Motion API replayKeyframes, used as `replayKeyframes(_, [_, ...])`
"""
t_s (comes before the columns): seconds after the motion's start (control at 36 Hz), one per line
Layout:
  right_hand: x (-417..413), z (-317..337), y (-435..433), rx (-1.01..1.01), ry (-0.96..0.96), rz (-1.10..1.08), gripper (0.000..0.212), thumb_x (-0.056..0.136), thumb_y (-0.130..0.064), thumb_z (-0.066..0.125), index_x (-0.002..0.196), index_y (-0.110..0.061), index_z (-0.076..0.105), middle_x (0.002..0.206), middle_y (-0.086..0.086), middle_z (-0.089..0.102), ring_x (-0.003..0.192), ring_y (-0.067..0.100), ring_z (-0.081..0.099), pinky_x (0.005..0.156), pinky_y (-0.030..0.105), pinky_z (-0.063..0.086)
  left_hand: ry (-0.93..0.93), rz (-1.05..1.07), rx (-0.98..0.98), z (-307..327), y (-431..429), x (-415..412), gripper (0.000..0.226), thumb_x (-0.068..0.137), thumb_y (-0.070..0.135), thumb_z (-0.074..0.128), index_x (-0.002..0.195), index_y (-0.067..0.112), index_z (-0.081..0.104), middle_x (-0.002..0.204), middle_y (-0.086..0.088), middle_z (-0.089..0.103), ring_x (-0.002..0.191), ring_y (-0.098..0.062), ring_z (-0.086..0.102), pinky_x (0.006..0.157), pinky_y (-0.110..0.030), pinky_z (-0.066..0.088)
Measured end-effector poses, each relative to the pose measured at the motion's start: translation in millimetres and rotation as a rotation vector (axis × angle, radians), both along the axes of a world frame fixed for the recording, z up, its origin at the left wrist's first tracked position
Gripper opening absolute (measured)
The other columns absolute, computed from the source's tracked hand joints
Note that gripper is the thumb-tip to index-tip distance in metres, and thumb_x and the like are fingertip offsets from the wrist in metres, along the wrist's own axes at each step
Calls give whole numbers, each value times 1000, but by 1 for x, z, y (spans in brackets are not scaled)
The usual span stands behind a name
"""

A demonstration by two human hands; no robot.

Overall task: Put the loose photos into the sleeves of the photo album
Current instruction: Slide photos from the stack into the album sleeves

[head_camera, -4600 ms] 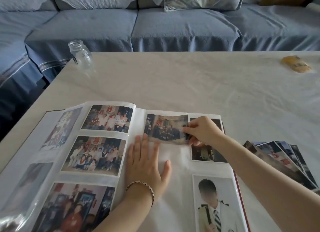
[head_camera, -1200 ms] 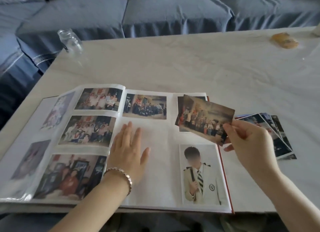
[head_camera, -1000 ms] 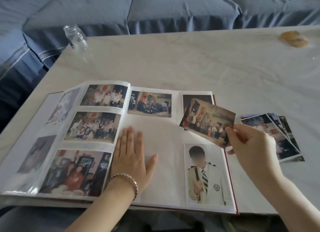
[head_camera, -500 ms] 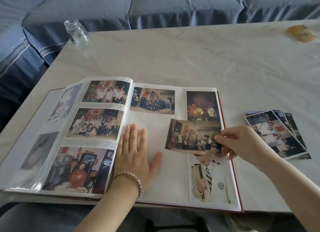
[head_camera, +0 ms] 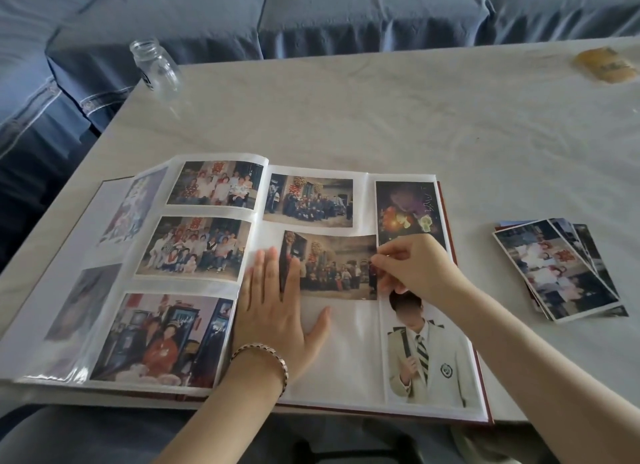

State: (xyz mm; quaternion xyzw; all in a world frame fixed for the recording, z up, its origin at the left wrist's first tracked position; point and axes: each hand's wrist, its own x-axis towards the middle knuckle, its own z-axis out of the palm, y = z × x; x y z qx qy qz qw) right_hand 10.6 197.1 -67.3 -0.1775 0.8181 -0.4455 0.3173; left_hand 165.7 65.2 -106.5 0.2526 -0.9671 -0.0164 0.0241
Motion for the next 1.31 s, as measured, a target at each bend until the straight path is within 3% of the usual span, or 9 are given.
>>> replayKeyframes(0.14, [-3,-3,-2,49,70,-10,11,86,-12,65,79,-20,64,64,-2,67,46,2,60,57,19,54,-9,-3,14,-1,0,0,75,90,63,6,133,9,38,140,-25,42,129,-42,39,109,-37,9])
replayKeyframes(0.28, [-6,1,-8,96,107,28,20,85,-11,66,70,-22,62,59,-6,64,44,-2,56,55,13,49,-31,5,21,1,1,0,76,90,62,6,131,8,40,139,-25,42,130,-41,39,110,-37,7])
replayKeyframes(0.53, [3,5,-26,73,52,107,18,89,-2,57,78,7,68,52,0,62,42,1,57,48,11,49,-52,0,8,1,0,-1,77,90,60,11,131,7,47,139,-27,41,130,-42,38,110,-38,8])
replayKeyframes(0.58, [4,7,-26,112,72,133,20,91,-5,55,82,5,69,58,4,64,42,1,58,49,13,50,-64,4,18,2,0,-1,81,90,62,5,131,6,49,140,-27,41,131,-42,37,110,-37,8])
replayKeyframes(0.67, [5,6,-22,129,77,117,22,92,-8,51,84,1,69,66,5,67,57,17,64,60,26,54,-66,4,22,3,0,-1,83,90,61,4,130,5,50,139,-27,41,130,-42,38,110,-38,7])
replayKeyframes(0.81, [16,-1,-18,23,30,-120,22,90,-31,58,73,-20,64,55,-5,60,48,8,51,42,13,41,-52,-12,14,3,0,-1,82,91,61,6,130,5,50,139,-27,41,130,-43,38,109,-40,9])
replayKeyframes(0.92, [24,-5,-19,16,153,-185,15,78,-31,74,80,-17,68,72,-6,66,65,7,60,59,20,49,-25,-22,6,0,-1,0,78,91,61,8,132,6,46,140,-27,40,133,-39,28,110,-41,8])
replayKeyframes(1.08, [35,-5,-22,115,379,-153,9,83,-19,67,76,-15,71,70,-6,67,68,14,62,63,34,55,0,-24,-8,-1,0,0,73,91,60,8,131,7,40,140,-27,40,133,-37,26,110,-41,7])
replayKeyframes(1.31, [40,-5,-23,115,537,-77,14,84,-4,58,75,-6,69,73,3,67,70,19,59,61,26,48,-12,-25,12,0,0,-1,76,92,59,9,128,5,47,137,-28,43,129,-44,39,110,-41,8])
